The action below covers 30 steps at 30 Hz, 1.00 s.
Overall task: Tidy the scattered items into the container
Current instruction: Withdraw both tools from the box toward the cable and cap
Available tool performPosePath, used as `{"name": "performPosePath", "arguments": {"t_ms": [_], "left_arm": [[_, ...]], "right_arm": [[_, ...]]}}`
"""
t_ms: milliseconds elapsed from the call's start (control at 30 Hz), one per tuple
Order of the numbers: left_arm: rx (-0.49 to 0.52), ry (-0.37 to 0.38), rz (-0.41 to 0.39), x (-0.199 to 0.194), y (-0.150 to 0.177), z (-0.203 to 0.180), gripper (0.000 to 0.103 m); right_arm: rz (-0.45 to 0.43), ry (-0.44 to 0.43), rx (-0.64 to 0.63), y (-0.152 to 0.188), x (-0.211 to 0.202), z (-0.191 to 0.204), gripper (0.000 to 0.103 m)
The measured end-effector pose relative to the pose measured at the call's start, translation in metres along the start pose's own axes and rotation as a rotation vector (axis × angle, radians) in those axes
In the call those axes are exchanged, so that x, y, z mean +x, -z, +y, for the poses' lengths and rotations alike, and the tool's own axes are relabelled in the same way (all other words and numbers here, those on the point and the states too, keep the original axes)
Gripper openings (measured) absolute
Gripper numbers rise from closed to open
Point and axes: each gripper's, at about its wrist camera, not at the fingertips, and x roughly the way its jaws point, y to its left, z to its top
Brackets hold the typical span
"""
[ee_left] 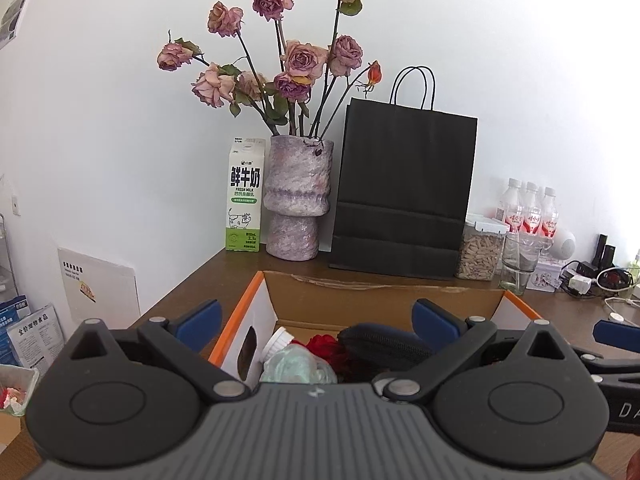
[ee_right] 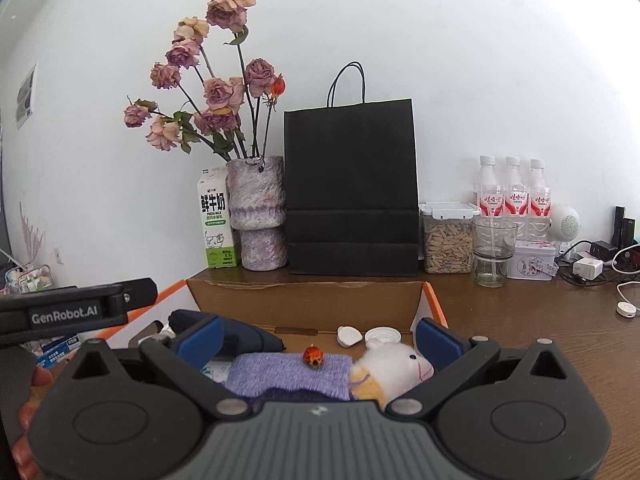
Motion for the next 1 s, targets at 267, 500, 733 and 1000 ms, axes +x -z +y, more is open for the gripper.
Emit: {"name": "performPosePath", "arguments": {"t_ms": [267, 500, 733, 1000], "left_arm": [[0.071, -0.012, 0.077, -0.031, 0.027, 0.009, 0.103], [0.137, -0.017, 0.197, -0.04, 0.051, 0.014, 0.103], [0.183, 0.003, 0.315, -0.041, 0.073, 0.015, 0.103], [0.186, 0.015, 0.389, -0.031, 0.083, 0.012, 0.103]], "right_arm": [[0.053, 0.031, -0.059, 0.032, -0.036, 0.002, 0.103], [0.159, 0.073, -0.078, 0.056, -0.049, 0.001, 0.103], [0.266, 0.086, -0.068, 0.071, -0.043, -0.001, 0.103], [0.397, 0.108, -0.012, 0.081, -0.022, -0.008, 0.103]]}}
